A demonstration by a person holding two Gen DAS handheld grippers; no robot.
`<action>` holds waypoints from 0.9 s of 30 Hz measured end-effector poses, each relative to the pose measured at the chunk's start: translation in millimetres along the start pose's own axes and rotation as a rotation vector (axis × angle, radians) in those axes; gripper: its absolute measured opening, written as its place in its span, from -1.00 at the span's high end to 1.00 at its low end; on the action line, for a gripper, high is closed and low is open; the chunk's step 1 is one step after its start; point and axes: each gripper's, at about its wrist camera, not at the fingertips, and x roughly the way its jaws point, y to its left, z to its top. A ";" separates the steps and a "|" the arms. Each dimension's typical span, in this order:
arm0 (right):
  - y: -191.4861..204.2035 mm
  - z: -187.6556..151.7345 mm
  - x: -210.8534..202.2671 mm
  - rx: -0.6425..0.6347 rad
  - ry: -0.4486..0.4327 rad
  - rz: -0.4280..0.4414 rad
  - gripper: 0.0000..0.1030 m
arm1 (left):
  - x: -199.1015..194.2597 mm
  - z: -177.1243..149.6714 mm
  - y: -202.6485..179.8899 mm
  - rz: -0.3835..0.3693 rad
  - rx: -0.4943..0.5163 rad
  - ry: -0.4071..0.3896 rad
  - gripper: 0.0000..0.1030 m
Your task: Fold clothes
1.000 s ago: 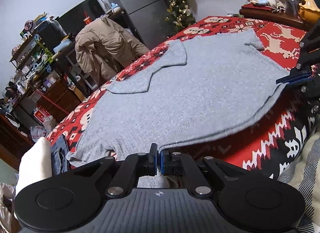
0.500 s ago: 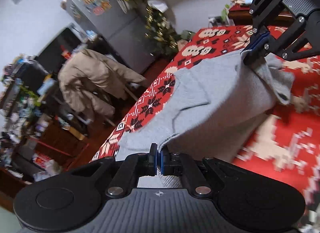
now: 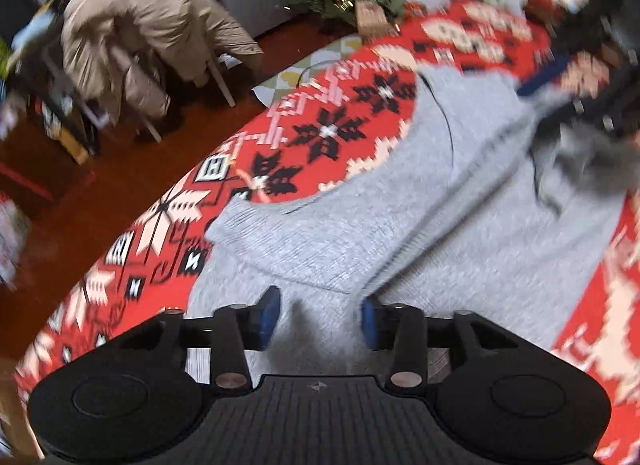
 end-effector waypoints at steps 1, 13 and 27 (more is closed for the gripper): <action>-4.6 -1.7 -4.4 0.047 -0.017 0.014 0.26 | -6.0 -2.8 5.4 -0.004 -0.035 -0.012 0.08; -9.1 -22.4 -35.6 0.360 -0.102 -0.018 0.15 | -21.0 -8.9 24.7 -0.039 -0.284 0.003 -0.09; 106.3 -70.3 -7.4 -0.061 -0.185 -0.167 0.23 | -71.6 -49.1 2.2 0.010 -0.247 -0.201 -0.08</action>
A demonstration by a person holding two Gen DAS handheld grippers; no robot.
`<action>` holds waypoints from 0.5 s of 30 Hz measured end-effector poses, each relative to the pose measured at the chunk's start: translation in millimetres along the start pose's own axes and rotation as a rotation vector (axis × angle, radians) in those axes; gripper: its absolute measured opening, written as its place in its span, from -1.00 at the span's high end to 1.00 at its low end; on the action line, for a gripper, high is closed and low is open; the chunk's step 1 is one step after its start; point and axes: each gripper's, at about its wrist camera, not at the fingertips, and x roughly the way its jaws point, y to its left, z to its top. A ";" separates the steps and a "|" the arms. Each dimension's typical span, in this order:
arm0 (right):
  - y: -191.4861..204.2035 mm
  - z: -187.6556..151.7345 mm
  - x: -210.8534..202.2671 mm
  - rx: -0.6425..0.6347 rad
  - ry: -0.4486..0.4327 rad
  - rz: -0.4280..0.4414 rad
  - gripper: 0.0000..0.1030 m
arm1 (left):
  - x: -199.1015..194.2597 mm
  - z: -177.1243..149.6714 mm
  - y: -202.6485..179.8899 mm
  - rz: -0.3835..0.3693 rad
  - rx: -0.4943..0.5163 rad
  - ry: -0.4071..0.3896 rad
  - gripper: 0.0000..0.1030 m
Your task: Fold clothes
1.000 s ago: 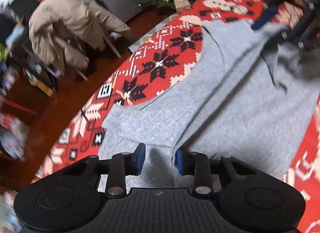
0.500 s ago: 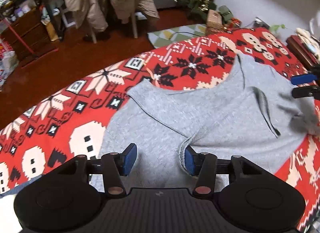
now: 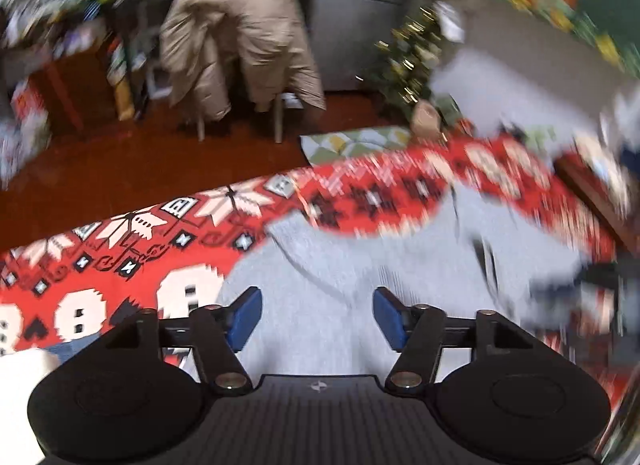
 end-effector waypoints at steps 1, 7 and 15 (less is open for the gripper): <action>3.8 -2.3 2.7 -0.027 -0.005 -0.023 0.22 | -2.2 -9.7 -10.4 0.013 0.070 -0.005 -0.08; 4.2 -2.2 13.6 -0.083 -0.026 -0.066 0.87 | 6.4 -56.7 -64.1 0.115 0.463 -0.039 0.17; -69.9 -2.4 4.9 0.370 -0.103 -0.083 0.93 | 28.8 -68.3 -79.2 0.126 0.684 -0.053 0.18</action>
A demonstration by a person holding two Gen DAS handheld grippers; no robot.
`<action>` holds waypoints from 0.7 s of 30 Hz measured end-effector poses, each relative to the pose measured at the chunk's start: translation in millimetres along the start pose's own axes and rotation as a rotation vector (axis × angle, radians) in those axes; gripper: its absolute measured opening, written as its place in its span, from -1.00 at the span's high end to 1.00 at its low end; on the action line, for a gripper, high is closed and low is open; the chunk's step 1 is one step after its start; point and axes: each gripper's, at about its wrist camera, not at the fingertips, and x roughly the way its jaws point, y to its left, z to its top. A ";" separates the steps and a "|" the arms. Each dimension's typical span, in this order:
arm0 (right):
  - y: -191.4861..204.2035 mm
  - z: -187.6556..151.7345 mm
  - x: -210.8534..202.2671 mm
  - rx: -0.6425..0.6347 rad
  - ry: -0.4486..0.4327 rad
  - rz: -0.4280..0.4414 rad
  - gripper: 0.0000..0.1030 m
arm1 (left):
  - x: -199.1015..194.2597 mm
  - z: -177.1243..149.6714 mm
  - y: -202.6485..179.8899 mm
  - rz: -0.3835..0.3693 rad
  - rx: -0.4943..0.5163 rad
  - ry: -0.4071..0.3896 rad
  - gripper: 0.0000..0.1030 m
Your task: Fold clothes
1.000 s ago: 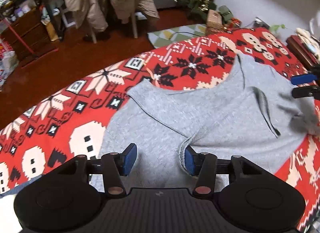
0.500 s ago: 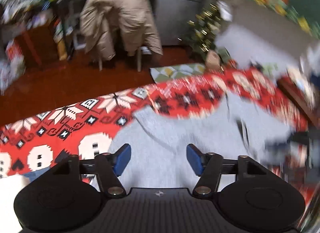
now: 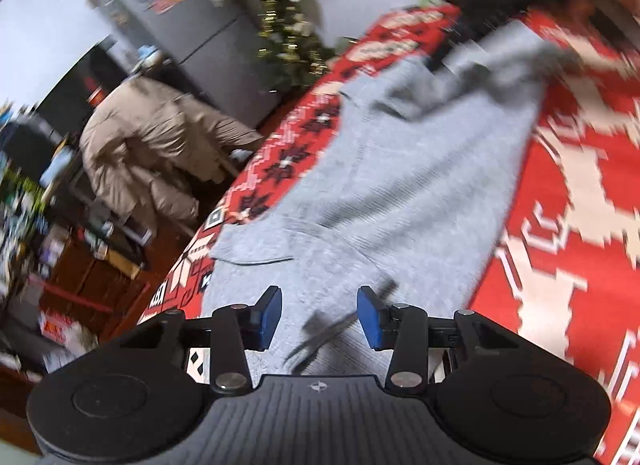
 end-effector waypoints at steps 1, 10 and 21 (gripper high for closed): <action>-9.5 2.2 0.5 0.046 -0.002 -0.003 0.93 | 0.4 -1.1 -1.8 -0.008 0.024 0.000 0.18; -45.2 10.1 9.4 0.095 0.008 -0.037 0.93 | 23.1 -3.1 -2.5 0.063 0.027 0.014 0.99; -71.7 10.9 28.1 0.184 0.026 -0.092 0.93 | 36.5 -53.8 127.6 0.045 -0.916 0.080 1.00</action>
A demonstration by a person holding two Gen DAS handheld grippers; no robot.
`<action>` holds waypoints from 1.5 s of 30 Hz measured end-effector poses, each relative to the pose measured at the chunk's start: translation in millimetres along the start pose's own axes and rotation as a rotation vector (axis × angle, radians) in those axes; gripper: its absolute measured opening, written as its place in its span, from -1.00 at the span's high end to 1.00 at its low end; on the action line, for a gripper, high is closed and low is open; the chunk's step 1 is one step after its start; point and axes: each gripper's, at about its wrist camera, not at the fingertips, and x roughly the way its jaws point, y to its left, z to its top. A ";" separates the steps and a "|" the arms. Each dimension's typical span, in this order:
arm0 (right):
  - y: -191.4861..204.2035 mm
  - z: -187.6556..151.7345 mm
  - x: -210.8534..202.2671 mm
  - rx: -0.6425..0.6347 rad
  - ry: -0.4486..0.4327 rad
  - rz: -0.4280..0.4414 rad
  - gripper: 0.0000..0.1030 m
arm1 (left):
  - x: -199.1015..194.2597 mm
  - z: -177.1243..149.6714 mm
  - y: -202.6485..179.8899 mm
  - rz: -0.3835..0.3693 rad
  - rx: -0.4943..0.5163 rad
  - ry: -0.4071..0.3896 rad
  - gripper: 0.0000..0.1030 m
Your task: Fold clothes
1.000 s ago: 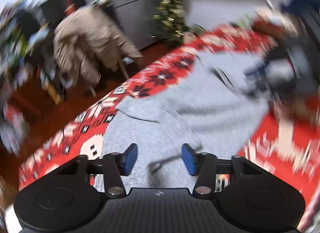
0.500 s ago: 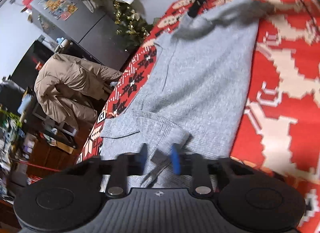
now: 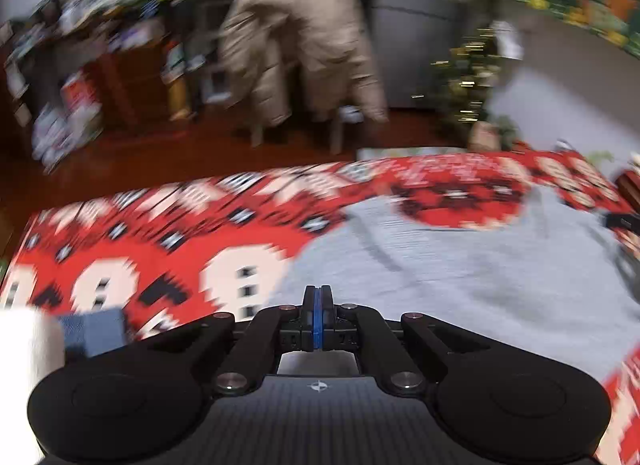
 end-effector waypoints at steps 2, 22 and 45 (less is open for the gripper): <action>-2.4 -0.1 4.2 0.026 -0.001 -0.014 0.94 | 5.6 -3.8 9.8 0.009 -0.049 0.018 1.00; 1.7 -11.5 10.8 0.021 0.053 0.069 0.37 | 24.8 -4.2 -10.8 -0.050 -0.082 0.058 0.83; 1.9 -23.4 -31.7 0.011 -0.035 -0.061 0.70 | -30.4 -14.8 9.6 -0.070 -0.116 -0.029 0.22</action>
